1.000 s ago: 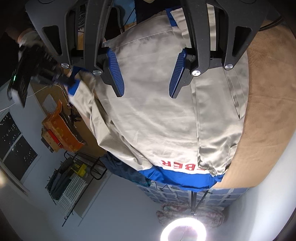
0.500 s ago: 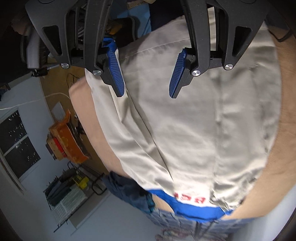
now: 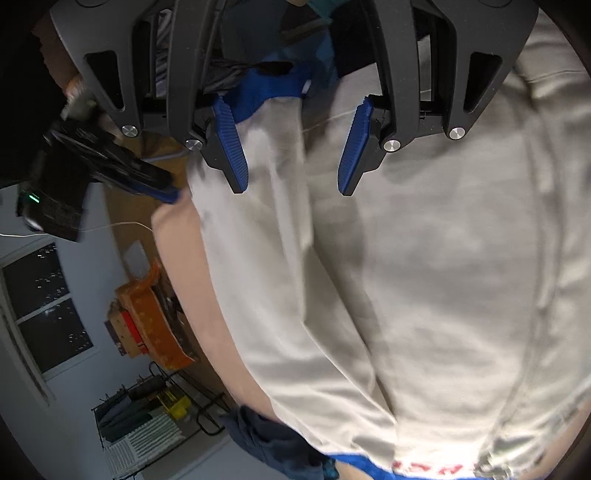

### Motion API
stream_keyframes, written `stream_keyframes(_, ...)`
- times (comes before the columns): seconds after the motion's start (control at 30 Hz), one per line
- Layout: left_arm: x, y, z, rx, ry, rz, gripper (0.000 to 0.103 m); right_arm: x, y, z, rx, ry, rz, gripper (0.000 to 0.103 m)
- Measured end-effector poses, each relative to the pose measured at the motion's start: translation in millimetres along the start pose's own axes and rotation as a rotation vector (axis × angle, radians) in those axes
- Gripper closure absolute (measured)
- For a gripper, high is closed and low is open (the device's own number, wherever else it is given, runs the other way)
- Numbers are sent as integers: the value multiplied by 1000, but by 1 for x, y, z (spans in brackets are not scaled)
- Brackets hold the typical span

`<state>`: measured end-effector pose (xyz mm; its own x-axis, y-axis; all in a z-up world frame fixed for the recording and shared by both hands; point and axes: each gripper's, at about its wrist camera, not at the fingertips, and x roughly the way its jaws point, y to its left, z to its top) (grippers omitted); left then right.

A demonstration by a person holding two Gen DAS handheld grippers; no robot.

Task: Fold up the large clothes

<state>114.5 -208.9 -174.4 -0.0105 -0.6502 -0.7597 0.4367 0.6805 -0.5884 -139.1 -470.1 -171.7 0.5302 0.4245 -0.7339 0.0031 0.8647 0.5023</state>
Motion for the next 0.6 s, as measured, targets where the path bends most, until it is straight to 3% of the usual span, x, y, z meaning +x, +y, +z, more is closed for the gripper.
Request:
stream_keyframes(0.07,7,-3,-1,12,8,-10,61,11,-19,0,85,46,39,71)
stream_keyframes(0.13,14,-3,0,18,34,-12,95,20,-29,-2,147,57,92,71)
stream_keyframes(0.23,22,3,-1,-3,53,-48,101,30,-25,-2,138,75,120,81)
stream_keyframes(0.3,16,9,-1,-90,52,-179,101,31,-18,-1,122,79,150,97)
stream_keyframes(0.33,11,12,-2,-135,47,-266,101,25,-13,1,117,57,178,98)
stream_keyframes(0.37,3,11,-3,-135,33,-304,101,19,-8,1,108,31,210,99)
stream_keyframes(0.43,-7,10,-6,-76,-1,-254,101,2,4,7,68,-20,241,100)
stream_keyframes(0.57,8,19,-21,-11,42,-21,101,7,7,8,-14,31,91,101)
stream_keyframes(0.6,10,20,-23,6,44,16,101,13,6,6,-15,59,72,95)
